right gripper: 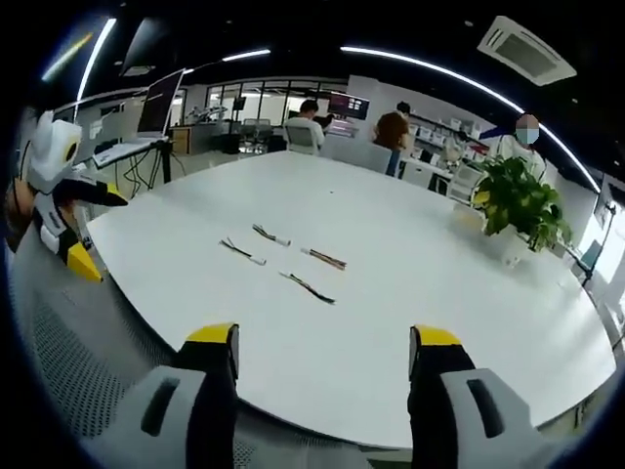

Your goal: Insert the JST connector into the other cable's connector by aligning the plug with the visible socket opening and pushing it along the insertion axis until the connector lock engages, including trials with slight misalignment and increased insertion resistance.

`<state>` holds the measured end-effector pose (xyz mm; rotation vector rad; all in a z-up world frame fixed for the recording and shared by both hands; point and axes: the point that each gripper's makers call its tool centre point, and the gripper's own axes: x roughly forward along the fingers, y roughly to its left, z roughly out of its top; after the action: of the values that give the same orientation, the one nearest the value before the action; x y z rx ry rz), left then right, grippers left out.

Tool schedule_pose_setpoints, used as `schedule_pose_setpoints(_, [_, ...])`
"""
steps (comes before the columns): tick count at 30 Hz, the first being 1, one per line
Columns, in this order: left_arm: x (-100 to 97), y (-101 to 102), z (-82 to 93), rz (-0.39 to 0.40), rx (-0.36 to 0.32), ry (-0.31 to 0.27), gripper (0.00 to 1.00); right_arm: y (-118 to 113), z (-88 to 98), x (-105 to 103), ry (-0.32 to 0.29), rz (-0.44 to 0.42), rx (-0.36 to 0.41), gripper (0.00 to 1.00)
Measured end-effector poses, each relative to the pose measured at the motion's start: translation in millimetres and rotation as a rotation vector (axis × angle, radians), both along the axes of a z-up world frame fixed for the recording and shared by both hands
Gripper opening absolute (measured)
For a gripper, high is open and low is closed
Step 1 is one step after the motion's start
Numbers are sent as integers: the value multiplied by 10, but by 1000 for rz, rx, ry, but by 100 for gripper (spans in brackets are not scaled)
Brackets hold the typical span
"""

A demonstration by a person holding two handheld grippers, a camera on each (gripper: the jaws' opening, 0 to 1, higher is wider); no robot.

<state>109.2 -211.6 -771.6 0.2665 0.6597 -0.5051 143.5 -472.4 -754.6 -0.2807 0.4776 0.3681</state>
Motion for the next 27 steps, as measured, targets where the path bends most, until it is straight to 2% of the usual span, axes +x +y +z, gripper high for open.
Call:
schedule_pose_setpoints(3, [109, -24, 116, -8, -97, -17, 99, -26, 4, 6, 7, -2, -9, 70])
schedule_pose_setpoints(8, [212, 49, 186, 9, -213, 24, 99, -77, 28, 35, 0, -2, -37, 72])
schedule_pose_setpoints(12, [299, 103, 172, 3, -220, 19, 99, -143, 49, 73, 5, -16, -27, 72])
schedule_pose_setpoints(14, [367, 121, 203, -6, -224, -13, 99, -176, 59, 84, 10, -26, -14, 72])
schedule_pose_setpoints(21, [501, 42, 300, -34, -307, -25, 99, -291, 37, 137, 33, -45, -32, 71])
schedule_pose_setpoints(27, [675, 17, 382, -52, -325, -52, 99, -306, 217, 294, -5, -30, -12, 64])
